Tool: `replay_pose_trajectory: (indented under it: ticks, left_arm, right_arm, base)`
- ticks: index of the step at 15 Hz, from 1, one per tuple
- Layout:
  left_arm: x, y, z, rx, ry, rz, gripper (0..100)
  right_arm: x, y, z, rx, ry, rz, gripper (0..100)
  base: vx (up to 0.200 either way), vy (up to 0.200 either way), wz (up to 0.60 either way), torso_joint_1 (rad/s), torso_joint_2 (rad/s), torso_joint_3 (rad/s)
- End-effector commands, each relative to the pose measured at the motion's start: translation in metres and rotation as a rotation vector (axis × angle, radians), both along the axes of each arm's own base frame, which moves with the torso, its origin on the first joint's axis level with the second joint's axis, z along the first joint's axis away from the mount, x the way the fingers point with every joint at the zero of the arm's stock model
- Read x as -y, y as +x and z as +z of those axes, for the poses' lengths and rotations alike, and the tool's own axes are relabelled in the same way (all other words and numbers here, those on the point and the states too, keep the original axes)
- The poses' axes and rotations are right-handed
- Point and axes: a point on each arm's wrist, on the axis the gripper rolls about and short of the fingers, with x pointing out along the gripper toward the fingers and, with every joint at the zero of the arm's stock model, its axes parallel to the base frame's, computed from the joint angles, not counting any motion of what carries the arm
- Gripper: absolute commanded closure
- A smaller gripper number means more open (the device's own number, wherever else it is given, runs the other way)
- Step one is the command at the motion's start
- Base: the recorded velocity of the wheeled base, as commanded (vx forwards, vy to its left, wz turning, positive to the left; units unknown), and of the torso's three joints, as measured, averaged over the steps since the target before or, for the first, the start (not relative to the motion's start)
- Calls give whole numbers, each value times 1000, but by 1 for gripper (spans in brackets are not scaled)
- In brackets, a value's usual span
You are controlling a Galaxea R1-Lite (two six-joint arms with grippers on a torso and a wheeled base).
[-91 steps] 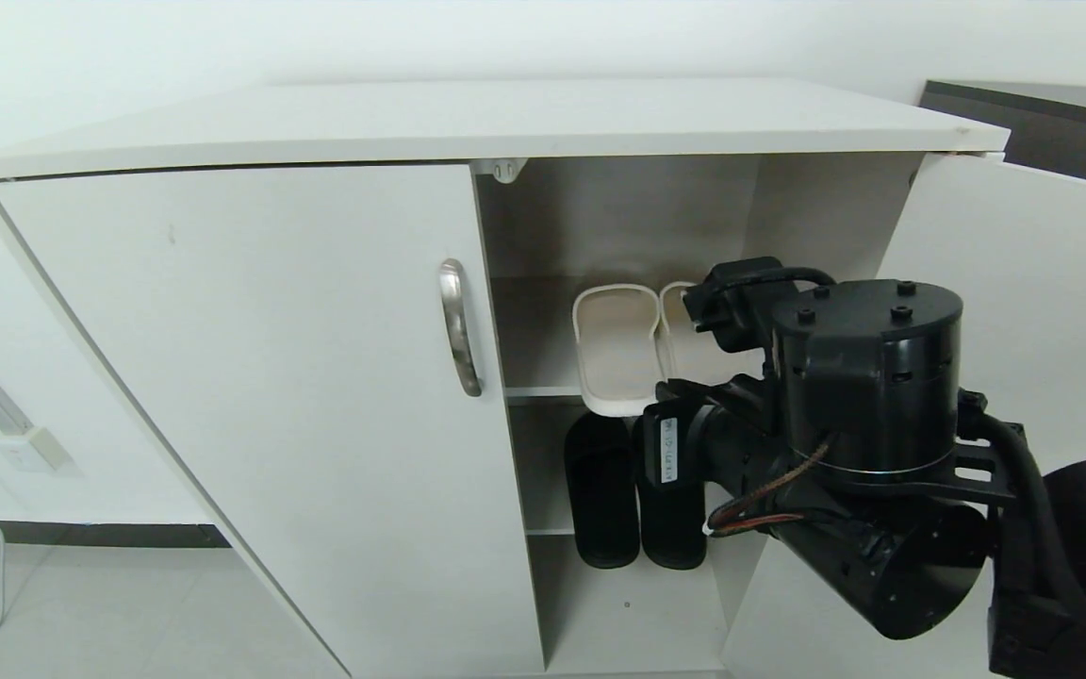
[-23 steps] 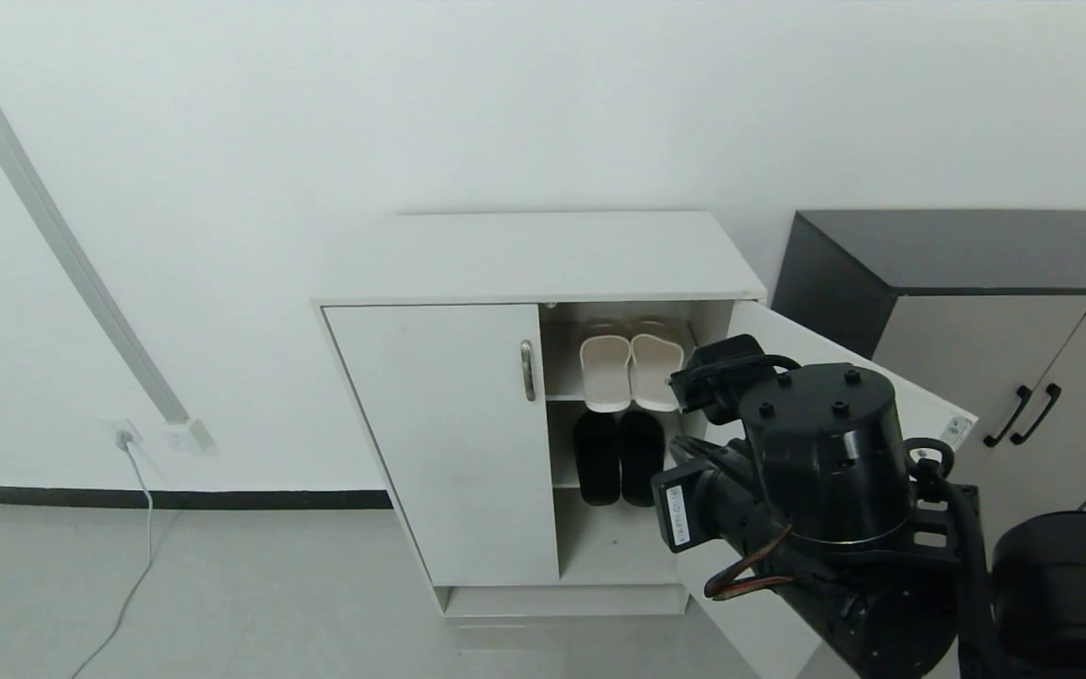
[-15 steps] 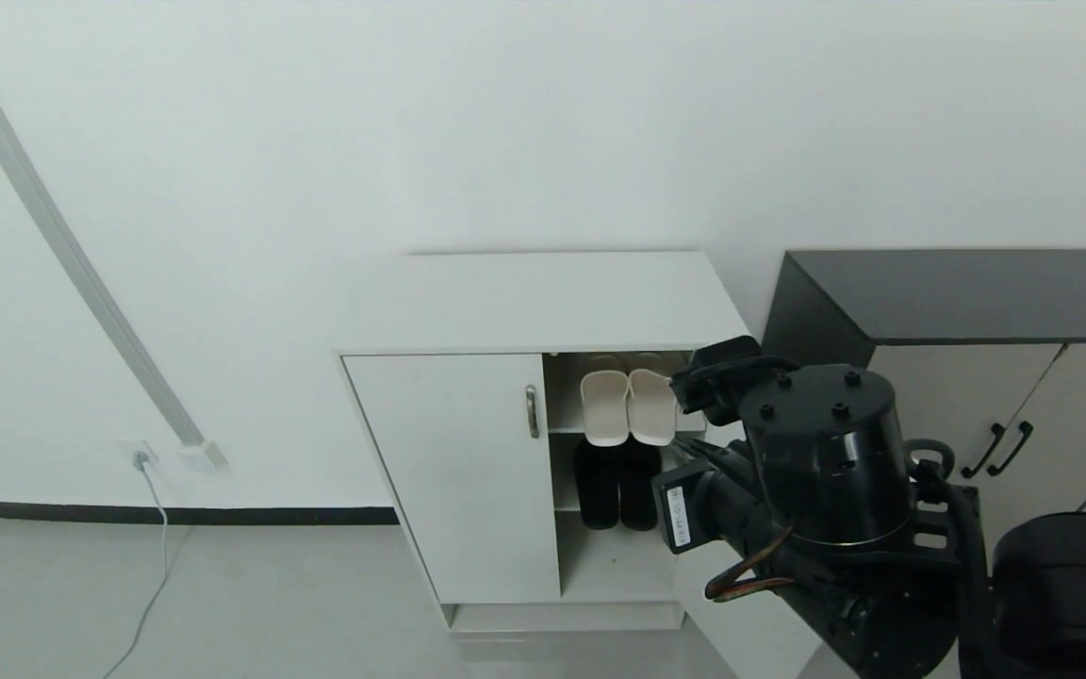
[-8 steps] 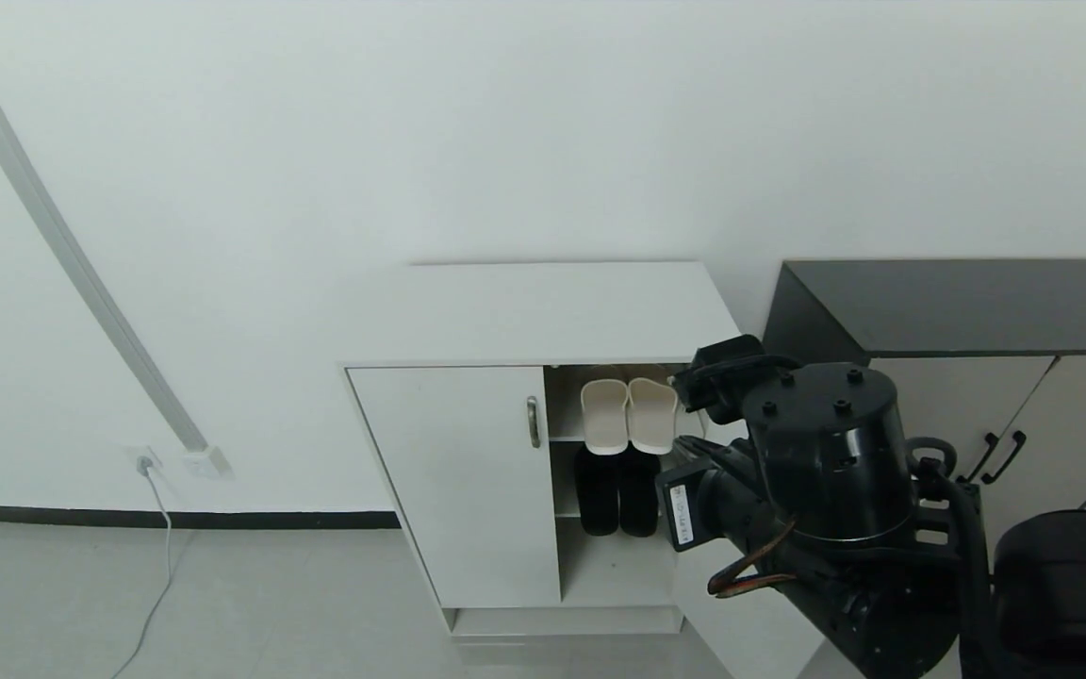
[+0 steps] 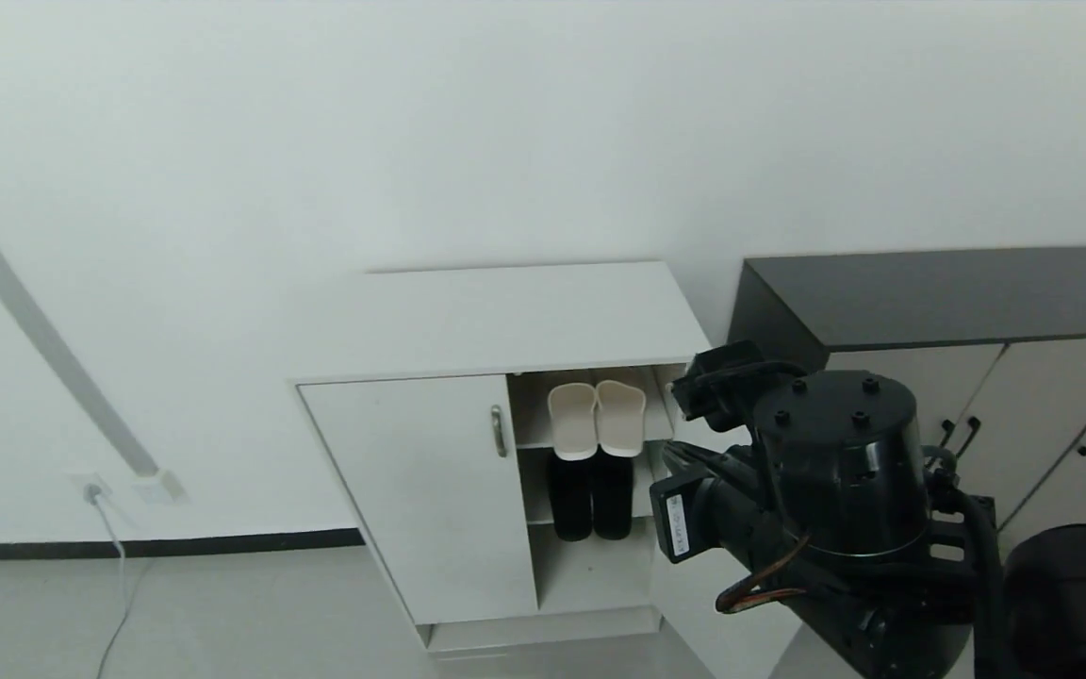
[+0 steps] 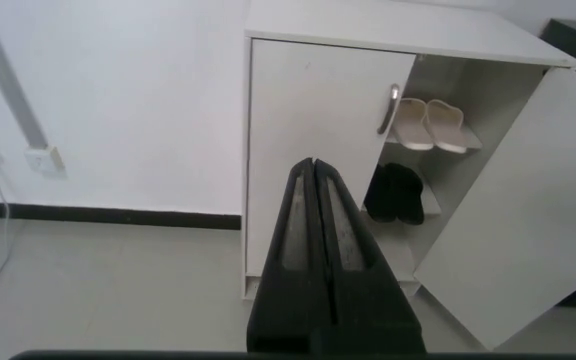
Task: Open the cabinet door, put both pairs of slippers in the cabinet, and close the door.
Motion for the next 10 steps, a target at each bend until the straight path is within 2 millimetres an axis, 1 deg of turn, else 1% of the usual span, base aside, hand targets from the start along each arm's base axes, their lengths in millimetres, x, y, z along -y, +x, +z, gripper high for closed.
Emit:
replay_pose_trajectory:
  ticks: [1,3,6,10]
  left_arm:
    - [0,0,0,2,0,1,100]
    - [0,0,0,0,-1,3,100]
    - [0,0,0,0,0,1,100]
    - [0,0,0,2,0,3,100]
  right_arm:
    - [1,-1,1,3,3,1,100]
    - [2,3,1,9,1,-8,100]
    - [7,12,-1,9,-8,-40,100]
    - [10,16,1,29,0,-53,100]
  base:
    - [0,0,-600,2,2,-2]
    - [0,0,-600,2,2,-2]
    - [0,0,0,0,0,0]
    - [0,0,0,0,0,0]
